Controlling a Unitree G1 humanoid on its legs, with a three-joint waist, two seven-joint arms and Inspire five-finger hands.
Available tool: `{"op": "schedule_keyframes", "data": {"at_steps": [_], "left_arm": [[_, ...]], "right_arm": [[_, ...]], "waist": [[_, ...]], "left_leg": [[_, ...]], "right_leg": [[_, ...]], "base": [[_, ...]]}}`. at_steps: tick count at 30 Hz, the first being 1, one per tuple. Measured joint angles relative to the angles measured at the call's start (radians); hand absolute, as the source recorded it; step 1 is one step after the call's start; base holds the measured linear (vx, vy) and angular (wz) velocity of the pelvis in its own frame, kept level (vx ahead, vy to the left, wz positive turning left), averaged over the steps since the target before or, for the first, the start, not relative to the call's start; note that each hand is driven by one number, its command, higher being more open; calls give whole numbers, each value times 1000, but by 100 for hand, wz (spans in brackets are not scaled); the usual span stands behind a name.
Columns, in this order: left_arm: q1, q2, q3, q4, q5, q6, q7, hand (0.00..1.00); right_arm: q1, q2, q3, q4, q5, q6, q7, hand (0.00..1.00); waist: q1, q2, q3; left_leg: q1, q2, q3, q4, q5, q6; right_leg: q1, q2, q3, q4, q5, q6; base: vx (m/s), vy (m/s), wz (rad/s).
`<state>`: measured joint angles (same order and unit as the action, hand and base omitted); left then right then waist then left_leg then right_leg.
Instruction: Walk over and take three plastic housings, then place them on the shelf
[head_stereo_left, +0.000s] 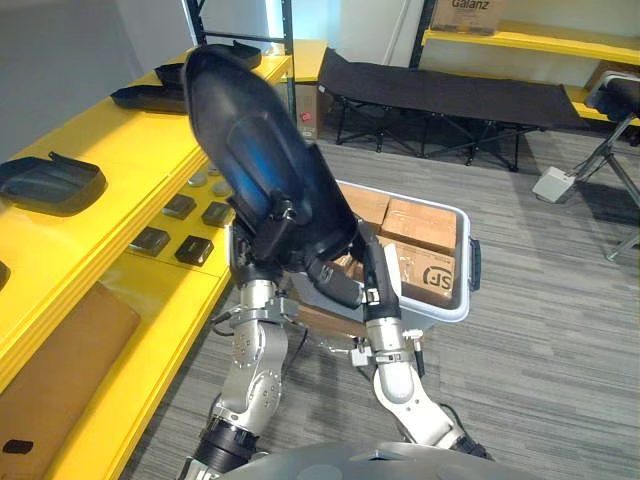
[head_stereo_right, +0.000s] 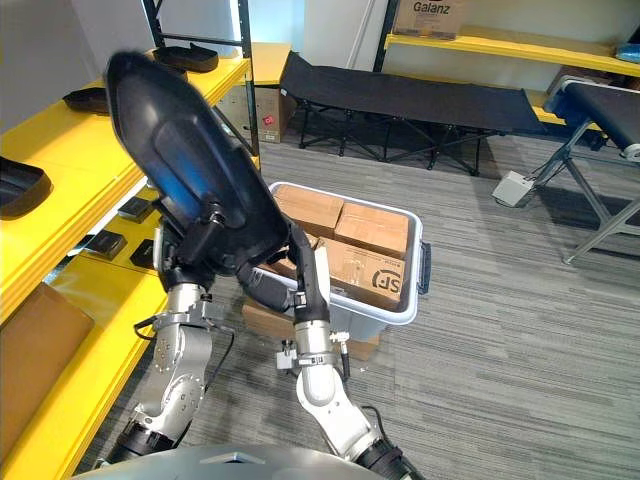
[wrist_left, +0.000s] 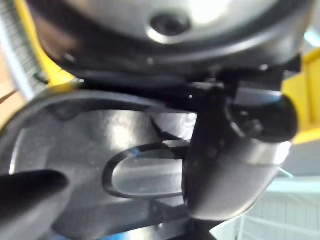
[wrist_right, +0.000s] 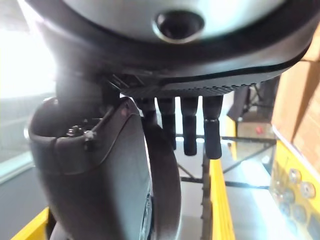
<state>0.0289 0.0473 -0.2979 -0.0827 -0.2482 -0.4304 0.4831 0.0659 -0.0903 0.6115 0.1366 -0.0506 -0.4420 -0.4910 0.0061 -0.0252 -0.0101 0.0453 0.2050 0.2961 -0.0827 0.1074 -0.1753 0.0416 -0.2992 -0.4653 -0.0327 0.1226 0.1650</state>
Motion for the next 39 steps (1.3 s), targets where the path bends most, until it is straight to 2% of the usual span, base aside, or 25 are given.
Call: {"op": "schedule_keyframes", "data": {"at_steps": [2, 4, 7, 10, 11, 13, 15, 17, 19, 21, 25, 29, 32, 34, 35, 37, 39], "left_arm": [[-3, 10, 42, -27, 169, 1, 70, 0], [-47, 34, 123, -48, 374, 3, 148, 0], [-100, 121, 195, -68, 535, 18, 199, 0], [-97, 178, 216, -67, 591, 20, 227, 0], [-96, 180, 217, -60, 605, 20, 233, 0], [-84, 188, 225, -22, 612, 19, 234, 0], [-34, 187, 260, -12, 585, 3, 219, 0], [12, 183, 287, -2, 526, -7, 185, 0], [41, 154, 309, -5, 414, -25, 114, 0], [103, 86, 340, -39, 199, -49, -18, 0], [217, -11, 352, -132, -1, -49, -172, 0], [258, -28, 351, -170, -24, -49, -258, 0], [258, -27, 355, -205, -18, -49, -292, 0], [261, -28, 361, -248, -13, -42, -316, 0], [262, -28, 367, -258, -13, -40, -325, 0], [281, -35, 420, -288, -18, -24, -364, 0], [317, -40, 475, -295, -38, -22, -391, 0]], "right_arm": [[0, 11, -1, 0, 97, -9, 65, 100], [10, 2, -10, 1, 398, -4, 265, 100], [34, 2, -40, -26, 640, 10, 433, 100], [50, -8, -102, -149, 725, 34, 545, 100], [50, -12, -121, -179, 736, 42, 571, 100], [62, -30, -218, -281, 742, 69, 681, 100], [87, -32, -298, -329, 740, 101, 749, 100], [136, -31, -385, -337, 724, 119, 775, 100], [199, -30, -486, -321, 724, 152, 772, 100], [258, -20, -585, -228, 698, 176, 741, 100], [305, 11, -695, -82, 701, 219, 707, 100], [309, 23, -691, -21, 769, 241, 717, 100], [279, 30, -656, -20, 861, 272, 789, 100], [208, 21, -606, 17, 866, 303, 810, 100], [186, 19, -590, 37, 842, 303, 808, 100], [121, 14, -536, 94, 747, 301, 784, 100], [106, 16, -499, 96, 694, 297, 771, 100]], "waist": [[-4, 0, 0], [-6, 0, 1], [-10, 6, 5], [-12, 9, 7], [-12, 9, 7], [-16, 12, 9], [-35, 16, 13], [-41, 19, 17], [-40, 21, 22], [-42, 22, 27], [-38, 25, 52], [-34, 27, 56], [-25, 28, 56], [2, 30, 57], [11, 30, 57], [58, 39, 71], [88, 41, 74]], "left_leg": [[0, 0, 0, 1, 0, 0], [0, 2, -2, 19, -12, 1], [0, 5, 0, 38, -34, 3], [-1, 6, 5, 45, -47, -4], [-1, 6, 8, 45, -48, -5], [-1, 6, 14, 48, -46, -1], [-1, 6, 25, 55, -50, -5], [-1, 8, 35, 65, -55, -6], [-1, 8, 37, 64, -58, -5], [-1, 8, 40, 64, -64, -4], [-1, 8, 40, 64, -67, -4], [-1, 8, 31, 65, -68, -4], [-12, 8, -4, 79, -76, 1], [-50, 6, -61, 99, -77, 1], [-60, 3, -79, 99, -75, 3], [-80, -7, -145, 96, -62, 0], [-103, -18, -192, 96, -56, 1]], "right_leg": [[0, 0, 0, 0, 0, 0], [9, 0, 0, 0, -1, -1], [9, -1, 2, -1, -3, -5], [4, -1, 7, -3, -3, -5], [2, -1, 9, -3, -3, -5], [-3, -1, 17, -4, -2, -3], [-6, -1, 28, -6, -2, -2], [-6, -1, 34, -6, -1, -2], [-7, -1, 33, -7, -1, -2], [-8, -1, 33, -9, -2, -2], [-5, -1, 31, -10, -4, 1], [2, -1, 23, -6, -13, 10], [23, -5, -10, 0, -23, 13], [36, -10, -66, 14, -34, 15], [40, -12, -83, 16, -37, 18], [69, -12, -148, 17, -40, 21], [92, -14, -199, 16, -51, 28]], "base": [[0, 0, 0], [0, 0, 0], [-16, 5, -3], [-4, 11, -9], [9, 10, -9], [17, 9, -10], [31, 12, -14], [59, 13, -14], [48, 11, -5], [32, 10, -3], [9, 2, 0], [-5, -1, 7], [-17, -4, 30], [-22, 2, 61], [-3, 3, 83], [-6, 6, 79], [10, -1, 73]]}}
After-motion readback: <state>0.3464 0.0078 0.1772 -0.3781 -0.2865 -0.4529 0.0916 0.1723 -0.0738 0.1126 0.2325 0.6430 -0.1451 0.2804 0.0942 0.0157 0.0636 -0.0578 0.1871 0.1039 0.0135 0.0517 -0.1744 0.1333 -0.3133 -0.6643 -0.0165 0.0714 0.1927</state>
